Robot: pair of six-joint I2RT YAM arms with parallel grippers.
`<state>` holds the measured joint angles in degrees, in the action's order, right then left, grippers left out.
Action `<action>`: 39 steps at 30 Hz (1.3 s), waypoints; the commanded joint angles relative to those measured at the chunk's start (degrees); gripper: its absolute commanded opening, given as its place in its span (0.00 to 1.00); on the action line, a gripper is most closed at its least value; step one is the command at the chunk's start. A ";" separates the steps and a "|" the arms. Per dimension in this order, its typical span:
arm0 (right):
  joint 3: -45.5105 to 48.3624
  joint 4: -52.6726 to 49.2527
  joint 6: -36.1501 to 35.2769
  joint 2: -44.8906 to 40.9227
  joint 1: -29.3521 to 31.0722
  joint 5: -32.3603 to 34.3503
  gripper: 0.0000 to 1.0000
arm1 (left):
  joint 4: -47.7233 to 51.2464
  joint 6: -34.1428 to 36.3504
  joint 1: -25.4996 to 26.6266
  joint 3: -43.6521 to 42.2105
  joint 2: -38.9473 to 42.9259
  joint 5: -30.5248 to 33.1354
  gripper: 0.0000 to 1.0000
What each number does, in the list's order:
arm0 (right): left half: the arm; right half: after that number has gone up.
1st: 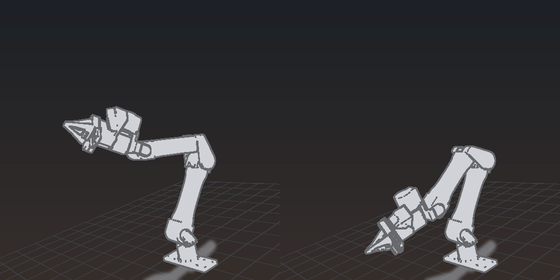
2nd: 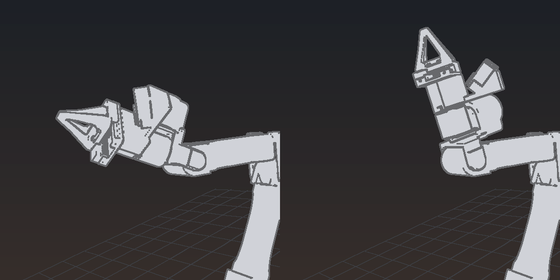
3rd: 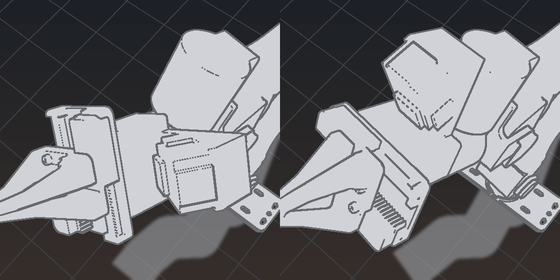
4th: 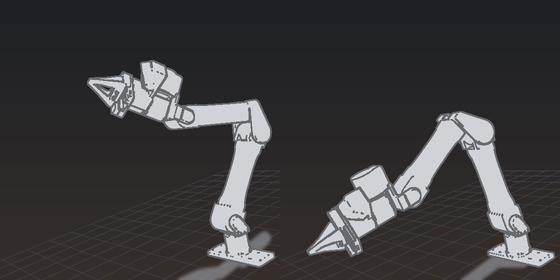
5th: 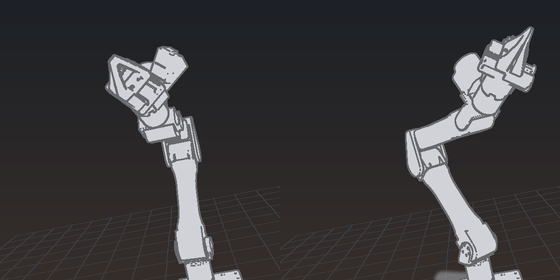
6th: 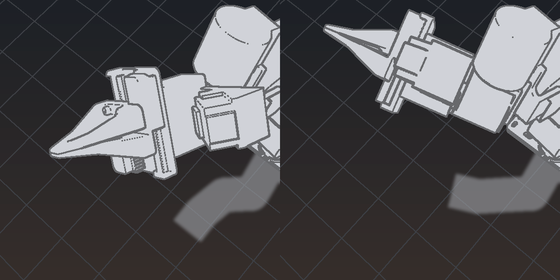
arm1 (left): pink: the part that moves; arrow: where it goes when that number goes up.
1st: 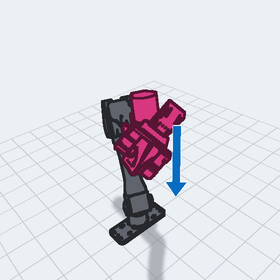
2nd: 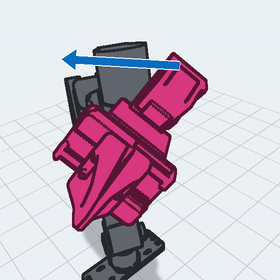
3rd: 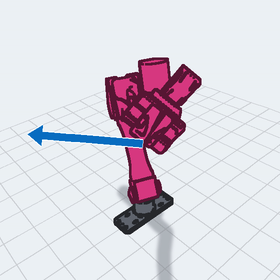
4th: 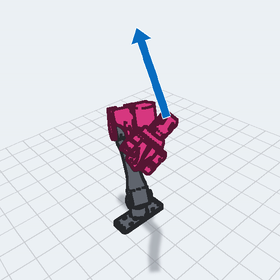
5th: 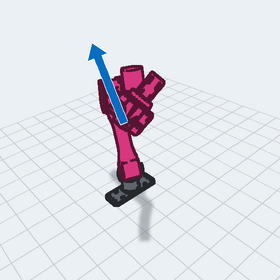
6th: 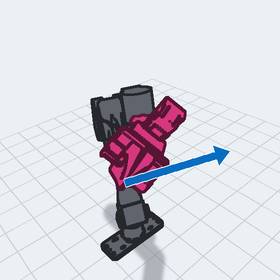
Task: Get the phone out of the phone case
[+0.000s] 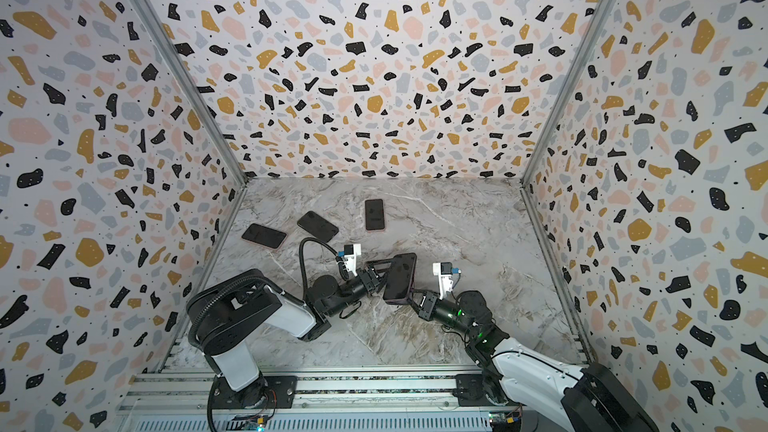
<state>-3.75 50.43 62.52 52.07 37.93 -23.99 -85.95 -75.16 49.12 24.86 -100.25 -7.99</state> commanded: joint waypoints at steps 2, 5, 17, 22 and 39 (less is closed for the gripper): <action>0.24 2.66 0.13 -1.80 -0.62 0.57 0.00 | 6.14 8.45 -0.89 0.26 6.49 2.01 0.94; 0.45 2.43 0.09 -2.38 -0.84 0.38 0.00 | 17.33 14.93 -1.01 1.02 12.19 4.80 0.94; 0.30 0.99 -0.01 -3.60 -1.53 -0.26 0.00 | 69.36 65.38 10.43 17.65 30.88 19.11 0.92; 0.28 0.63 -0.17 -3.68 -1.63 -0.49 0.00 | 74.14 80.32 17.41 17.94 32.25 19.32 0.89; -0.26 -0.52 -0.50 -3.65 -1.74 -1.41 0.00 | 73.26 95.56 24.35 17.76 26.34 31.72 0.72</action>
<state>-2.72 47.07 62.76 49.76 36.38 -24.62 -10.04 17.69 73.34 42.74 -73.06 20.64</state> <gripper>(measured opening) 0.100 0.722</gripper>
